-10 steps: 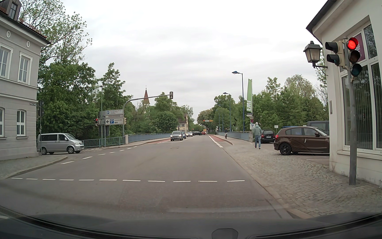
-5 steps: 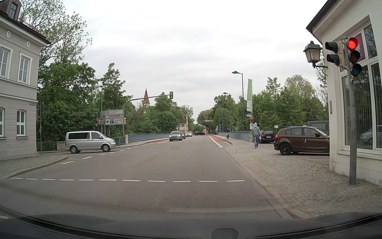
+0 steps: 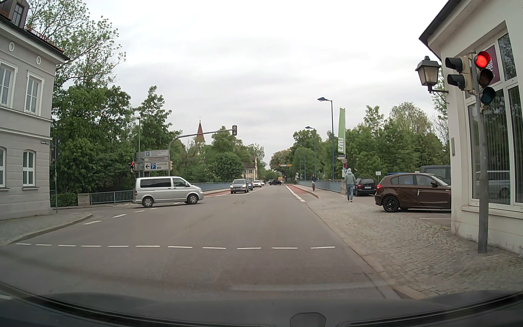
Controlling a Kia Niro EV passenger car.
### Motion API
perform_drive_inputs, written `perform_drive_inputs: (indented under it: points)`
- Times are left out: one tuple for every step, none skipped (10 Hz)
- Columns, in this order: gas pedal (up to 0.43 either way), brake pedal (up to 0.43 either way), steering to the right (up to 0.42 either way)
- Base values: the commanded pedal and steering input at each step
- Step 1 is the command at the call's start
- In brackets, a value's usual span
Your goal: Follow the waypoints while adhering to traffic rules and regulations
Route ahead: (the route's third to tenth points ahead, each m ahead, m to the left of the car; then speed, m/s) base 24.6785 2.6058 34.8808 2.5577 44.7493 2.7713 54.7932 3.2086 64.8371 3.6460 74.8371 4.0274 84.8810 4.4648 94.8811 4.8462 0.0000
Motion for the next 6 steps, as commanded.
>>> perform_drive_inputs:
  points:
    - [0.0,0.213,-0.004]
    - [0.0,0.213,-0.004]
    - [0.0,0.213,-0.004]
    - [0.0,0.213,-0.004]
    - [0.0,0.213,-0.004]
    - [0.0,0.213,-0.004]
